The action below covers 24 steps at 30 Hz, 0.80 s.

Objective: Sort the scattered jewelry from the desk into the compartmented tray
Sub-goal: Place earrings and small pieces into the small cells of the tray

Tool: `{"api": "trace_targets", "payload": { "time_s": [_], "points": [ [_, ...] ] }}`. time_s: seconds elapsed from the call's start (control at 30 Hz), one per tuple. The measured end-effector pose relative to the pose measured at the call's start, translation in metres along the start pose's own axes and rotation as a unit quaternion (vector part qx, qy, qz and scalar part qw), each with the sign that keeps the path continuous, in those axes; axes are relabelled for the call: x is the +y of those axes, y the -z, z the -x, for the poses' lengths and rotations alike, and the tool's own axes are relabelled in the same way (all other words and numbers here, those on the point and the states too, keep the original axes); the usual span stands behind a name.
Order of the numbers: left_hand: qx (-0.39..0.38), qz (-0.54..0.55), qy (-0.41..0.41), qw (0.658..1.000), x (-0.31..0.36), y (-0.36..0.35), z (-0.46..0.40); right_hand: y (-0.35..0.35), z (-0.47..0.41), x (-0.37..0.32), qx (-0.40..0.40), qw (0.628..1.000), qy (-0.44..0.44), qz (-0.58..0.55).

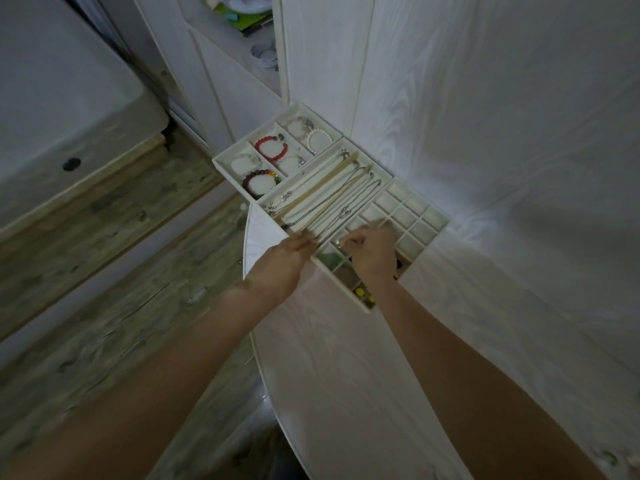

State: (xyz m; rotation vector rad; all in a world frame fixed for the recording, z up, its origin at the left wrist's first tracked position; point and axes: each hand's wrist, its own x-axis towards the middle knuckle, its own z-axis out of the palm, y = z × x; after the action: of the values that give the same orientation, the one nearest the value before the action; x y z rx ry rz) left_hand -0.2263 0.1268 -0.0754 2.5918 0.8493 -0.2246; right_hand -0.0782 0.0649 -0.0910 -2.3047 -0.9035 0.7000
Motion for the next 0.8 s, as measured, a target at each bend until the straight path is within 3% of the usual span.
{"api": "trace_targets", "payload": {
  "time_s": [0.37,0.8],
  "points": [
    [0.008,-0.008,-0.008,1.0,0.0,-0.007,0.002,-0.011,0.005,-0.004,0.069,0.985,-0.019,0.155],
    [-0.002,-0.044,0.028,0.999,0.003,0.001,0.003,-0.008,0.0,-0.005,0.032,0.972,-0.005,0.235]
  ]
}}
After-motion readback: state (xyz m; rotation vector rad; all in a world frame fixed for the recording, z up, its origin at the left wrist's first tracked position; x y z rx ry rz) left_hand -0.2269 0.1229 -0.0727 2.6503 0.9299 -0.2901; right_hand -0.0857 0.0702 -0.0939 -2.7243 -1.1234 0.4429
